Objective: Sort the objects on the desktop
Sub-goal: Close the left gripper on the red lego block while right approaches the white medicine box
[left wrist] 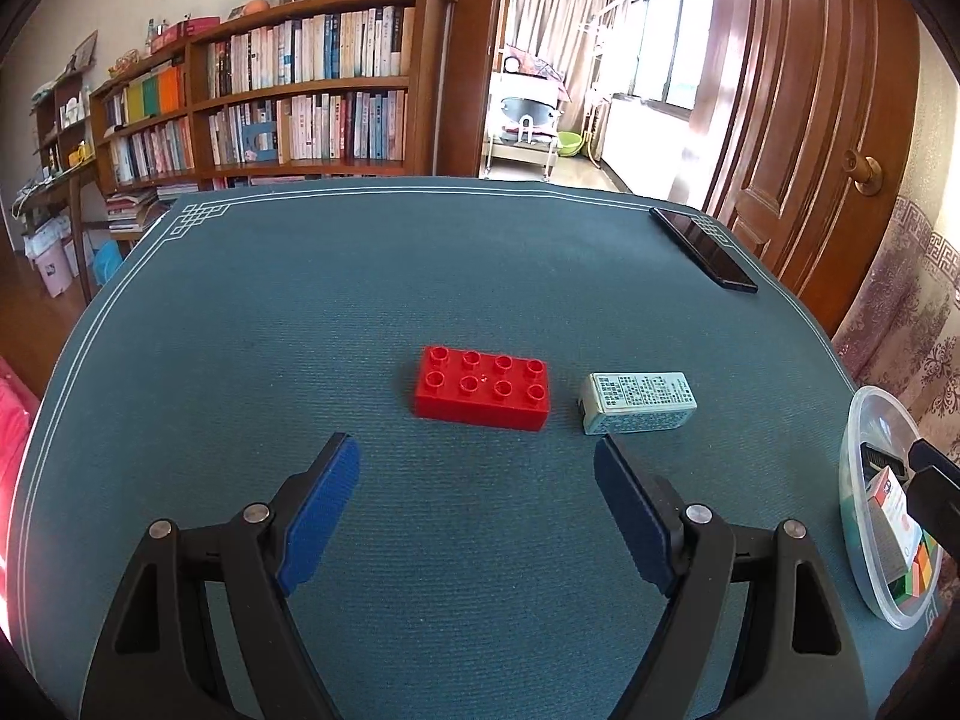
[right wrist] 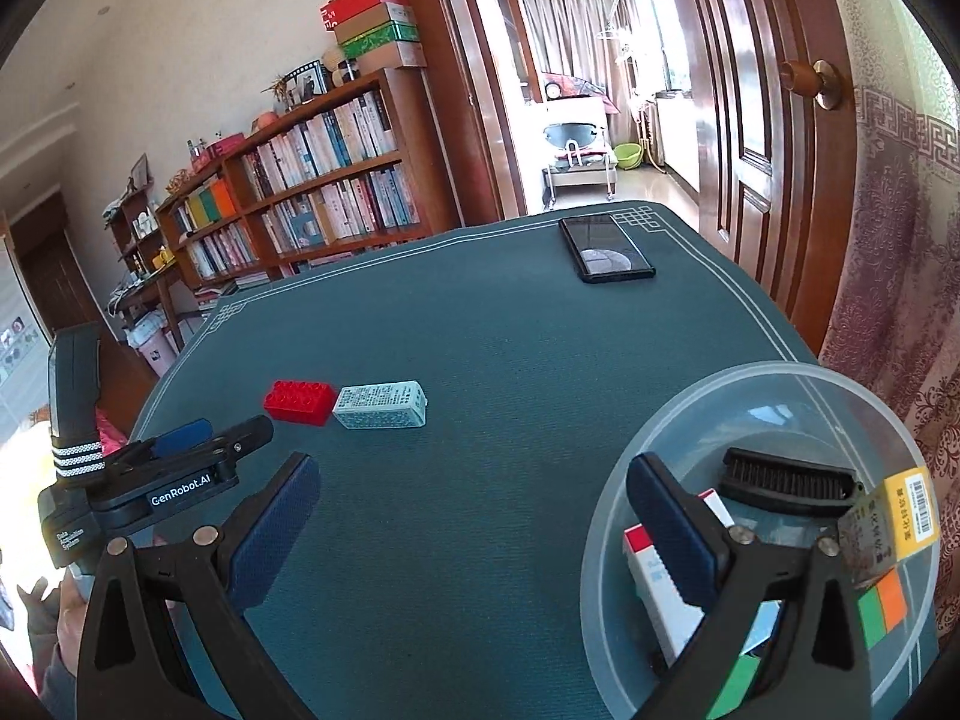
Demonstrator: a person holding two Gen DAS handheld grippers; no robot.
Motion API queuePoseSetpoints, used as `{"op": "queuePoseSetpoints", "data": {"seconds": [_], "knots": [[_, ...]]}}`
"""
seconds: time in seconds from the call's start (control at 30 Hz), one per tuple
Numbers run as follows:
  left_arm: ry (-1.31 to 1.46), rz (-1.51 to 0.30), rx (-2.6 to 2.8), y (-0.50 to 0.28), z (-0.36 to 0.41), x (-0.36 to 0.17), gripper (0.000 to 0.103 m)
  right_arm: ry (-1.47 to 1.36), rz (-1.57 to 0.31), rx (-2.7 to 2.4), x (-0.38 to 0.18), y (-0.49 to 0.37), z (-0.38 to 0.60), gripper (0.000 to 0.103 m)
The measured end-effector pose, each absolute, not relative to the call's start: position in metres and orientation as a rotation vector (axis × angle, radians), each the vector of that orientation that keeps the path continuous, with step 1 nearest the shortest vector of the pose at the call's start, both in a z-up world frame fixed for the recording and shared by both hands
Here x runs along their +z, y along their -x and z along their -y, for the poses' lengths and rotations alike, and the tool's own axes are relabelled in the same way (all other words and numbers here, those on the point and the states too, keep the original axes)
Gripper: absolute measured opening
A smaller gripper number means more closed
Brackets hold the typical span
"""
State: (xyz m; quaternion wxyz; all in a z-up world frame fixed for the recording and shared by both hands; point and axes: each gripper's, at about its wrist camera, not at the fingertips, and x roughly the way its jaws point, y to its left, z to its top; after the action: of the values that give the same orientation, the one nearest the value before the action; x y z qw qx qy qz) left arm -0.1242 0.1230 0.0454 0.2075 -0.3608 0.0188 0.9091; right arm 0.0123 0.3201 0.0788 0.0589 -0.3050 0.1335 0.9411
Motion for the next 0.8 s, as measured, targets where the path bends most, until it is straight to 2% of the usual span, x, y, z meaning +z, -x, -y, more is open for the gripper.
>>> {"op": "queuePoseSetpoints", "data": {"seconds": [0.53,0.8], "knots": [[1.03,-0.218,2.501,0.173,-0.155,0.023,0.084,1.023,-0.384,2.849,0.056,0.019,-0.303,0.102],[1.102,-0.158,2.471,0.185,-0.15,0.017,0.084,1.082,-0.371,2.829,0.043,0.038,-0.296,0.102]]}}
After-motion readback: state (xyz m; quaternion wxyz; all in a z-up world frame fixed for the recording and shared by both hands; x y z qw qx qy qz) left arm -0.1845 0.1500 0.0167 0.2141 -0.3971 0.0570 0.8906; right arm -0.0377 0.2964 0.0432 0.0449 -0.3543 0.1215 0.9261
